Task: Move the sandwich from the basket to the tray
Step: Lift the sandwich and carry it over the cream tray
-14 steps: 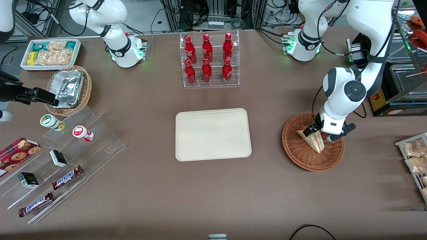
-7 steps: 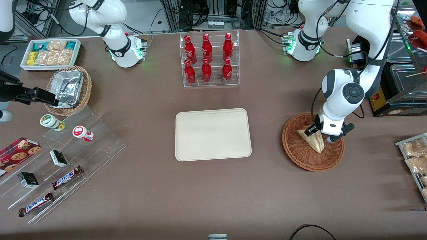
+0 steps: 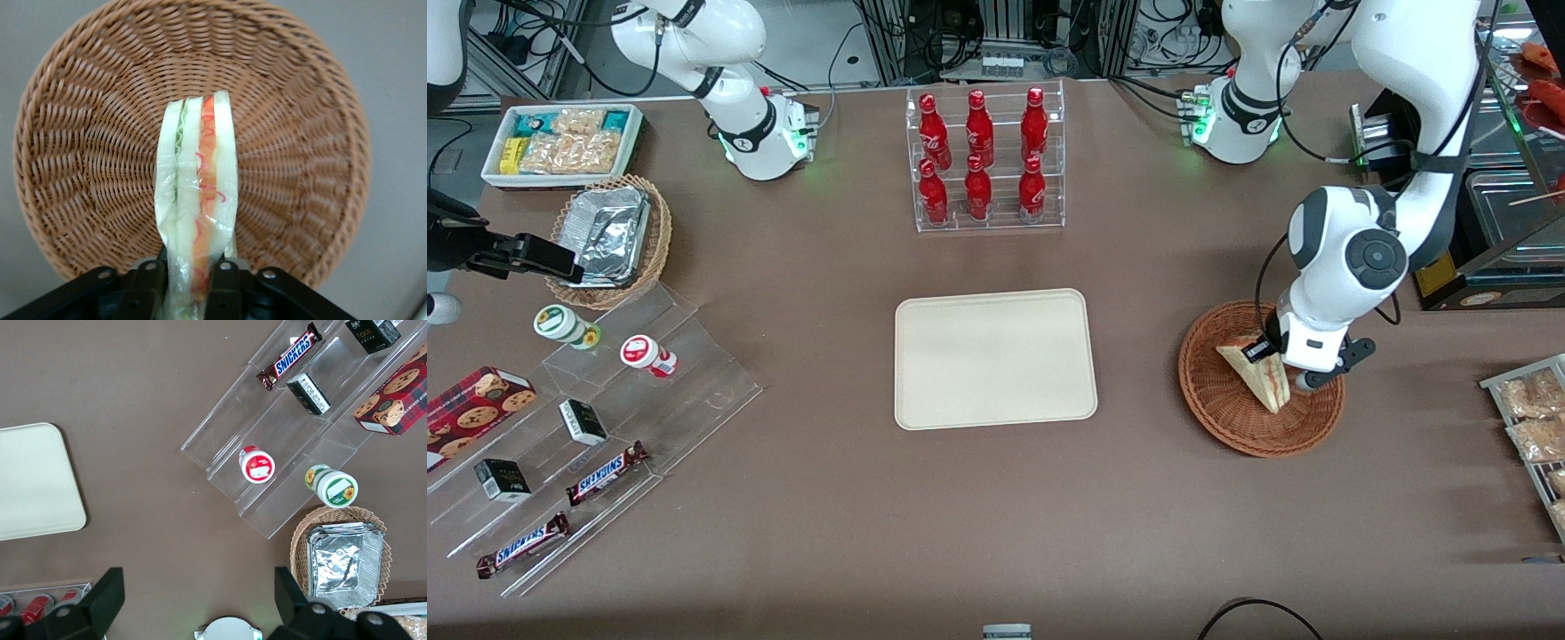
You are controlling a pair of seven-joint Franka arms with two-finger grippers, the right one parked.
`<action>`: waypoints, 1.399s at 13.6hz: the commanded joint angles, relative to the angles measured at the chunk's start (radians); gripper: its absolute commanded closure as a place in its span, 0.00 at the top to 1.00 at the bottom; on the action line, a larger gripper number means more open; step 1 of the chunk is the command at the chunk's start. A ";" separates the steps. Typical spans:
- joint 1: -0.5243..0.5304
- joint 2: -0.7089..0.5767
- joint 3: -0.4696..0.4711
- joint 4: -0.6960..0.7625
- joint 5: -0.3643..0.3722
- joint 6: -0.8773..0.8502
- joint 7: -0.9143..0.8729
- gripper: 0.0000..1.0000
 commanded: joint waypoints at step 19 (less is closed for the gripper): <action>-0.543 0.379 0.000 0.593 0.015 -0.249 -0.142 0.00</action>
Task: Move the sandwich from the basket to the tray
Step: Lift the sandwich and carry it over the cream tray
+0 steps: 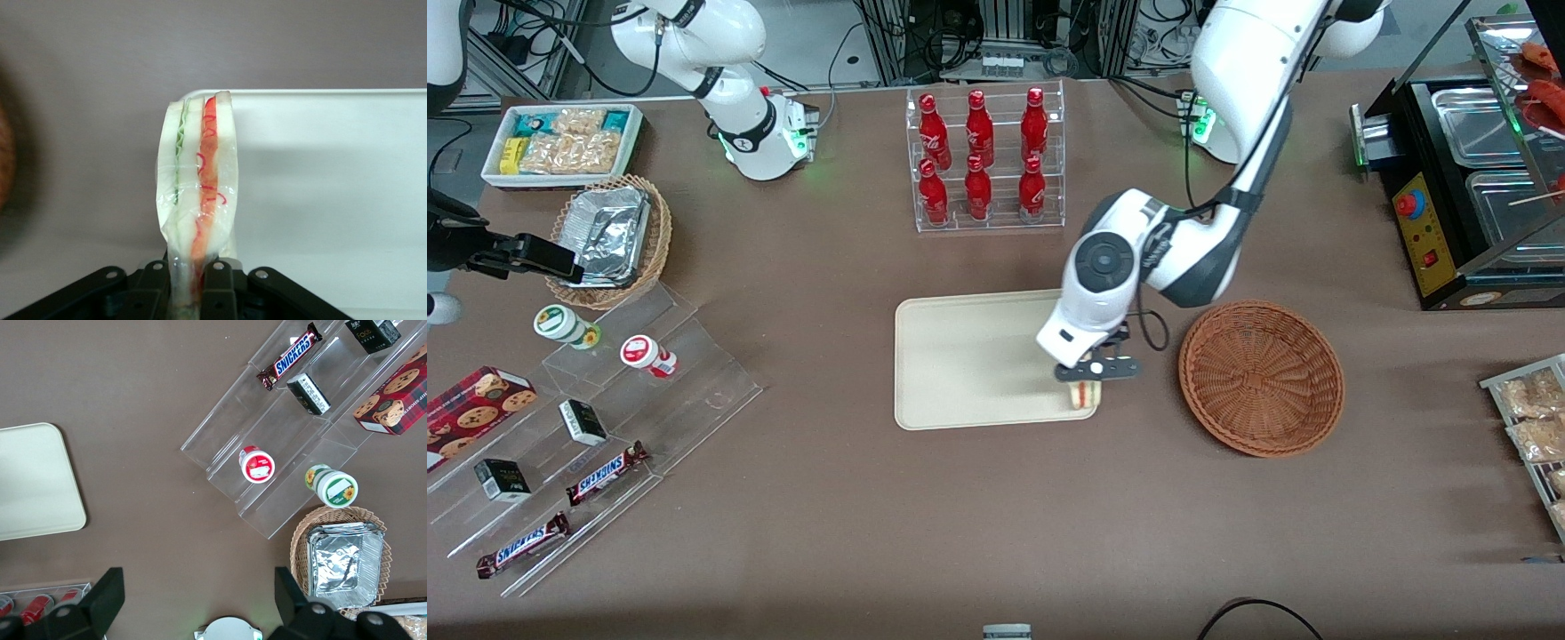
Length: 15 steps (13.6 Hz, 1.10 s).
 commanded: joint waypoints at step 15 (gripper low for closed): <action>-0.191 0.296 0.014 0.393 0.007 -0.137 -0.248 0.00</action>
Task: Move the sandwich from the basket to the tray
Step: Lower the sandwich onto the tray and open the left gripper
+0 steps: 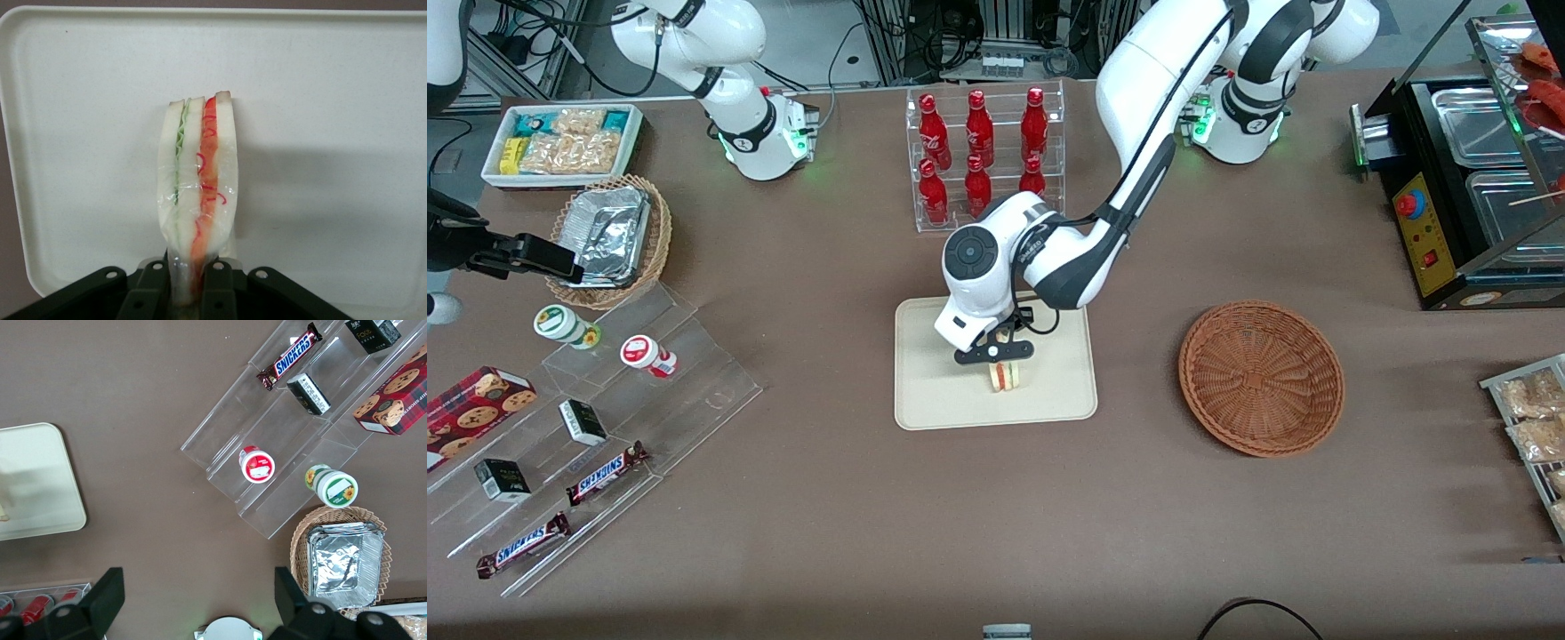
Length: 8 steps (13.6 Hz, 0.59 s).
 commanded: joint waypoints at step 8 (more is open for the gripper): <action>-0.023 0.069 0.013 0.096 0.010 -0.019 -0.112 0.48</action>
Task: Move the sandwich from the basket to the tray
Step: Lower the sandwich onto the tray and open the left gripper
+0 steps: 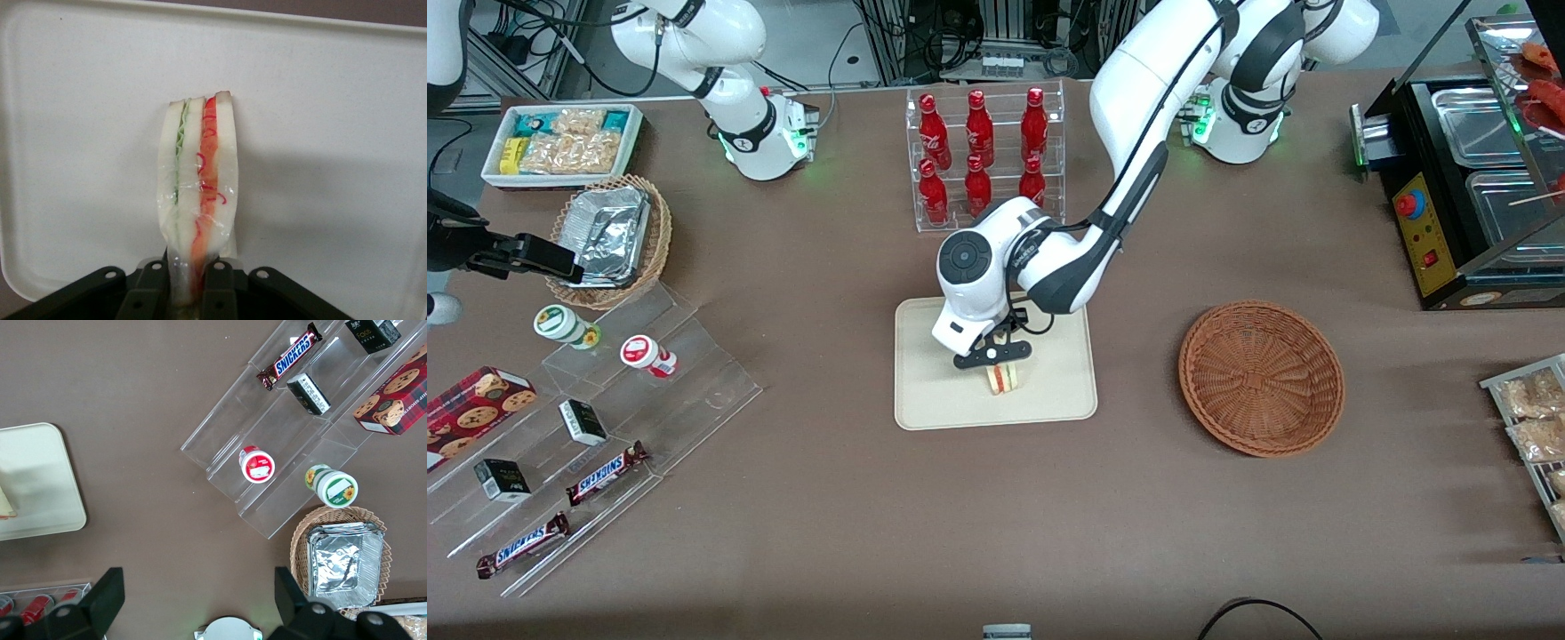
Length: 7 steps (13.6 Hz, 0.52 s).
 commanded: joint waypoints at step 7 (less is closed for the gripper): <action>-0.011 -0.020 0.015 0.050 0.007 -0.050 -0.026 1.00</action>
